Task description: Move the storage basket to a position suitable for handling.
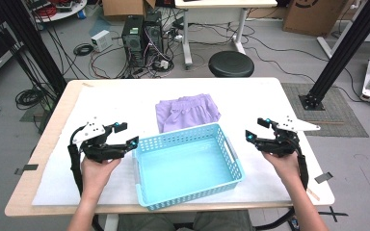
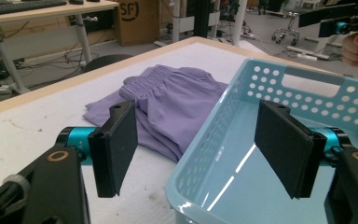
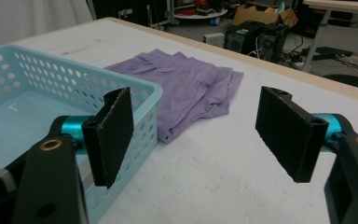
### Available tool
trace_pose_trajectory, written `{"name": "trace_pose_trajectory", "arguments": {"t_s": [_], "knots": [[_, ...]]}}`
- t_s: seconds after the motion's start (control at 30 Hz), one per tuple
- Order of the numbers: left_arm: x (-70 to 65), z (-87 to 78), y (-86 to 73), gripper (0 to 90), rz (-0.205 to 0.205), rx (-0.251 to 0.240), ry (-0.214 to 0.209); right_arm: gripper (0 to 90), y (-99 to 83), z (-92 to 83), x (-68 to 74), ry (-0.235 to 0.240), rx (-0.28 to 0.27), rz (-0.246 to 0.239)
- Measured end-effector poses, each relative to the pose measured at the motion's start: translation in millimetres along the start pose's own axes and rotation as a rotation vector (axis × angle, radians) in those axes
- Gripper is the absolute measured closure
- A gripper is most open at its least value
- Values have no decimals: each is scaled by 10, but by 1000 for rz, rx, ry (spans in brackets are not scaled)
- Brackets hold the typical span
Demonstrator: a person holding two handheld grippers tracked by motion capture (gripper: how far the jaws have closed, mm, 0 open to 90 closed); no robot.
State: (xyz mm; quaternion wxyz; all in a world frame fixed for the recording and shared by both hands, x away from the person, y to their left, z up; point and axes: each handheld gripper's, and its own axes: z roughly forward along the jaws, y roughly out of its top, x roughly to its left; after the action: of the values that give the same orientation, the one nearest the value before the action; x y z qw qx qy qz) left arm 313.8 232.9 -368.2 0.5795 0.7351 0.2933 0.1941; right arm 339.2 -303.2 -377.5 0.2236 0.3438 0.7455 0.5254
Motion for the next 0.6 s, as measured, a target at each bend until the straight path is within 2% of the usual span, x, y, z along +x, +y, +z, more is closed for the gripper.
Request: {"name": "trace_pose_trajectory", "arguments": {"t_s": [0.07, 0.27, 0.5, 0.6], "knots": [[-8, -31, -4, 296, -4, -8, -18, 280, 6, -1, -12, -1, -8, -6], [-31, -49, -11, 293, 21, 1, 12, 280, 4, 11, -21, -3, -4, -3], [-22, -61, -43, 293, 8, 5, 30, 280, 2, 26, -29, -4, 6, 3], [-16, -61, -55, 293, 10, 3, 26, 280, 3, 29, -24, -4, -2, -10]]}}
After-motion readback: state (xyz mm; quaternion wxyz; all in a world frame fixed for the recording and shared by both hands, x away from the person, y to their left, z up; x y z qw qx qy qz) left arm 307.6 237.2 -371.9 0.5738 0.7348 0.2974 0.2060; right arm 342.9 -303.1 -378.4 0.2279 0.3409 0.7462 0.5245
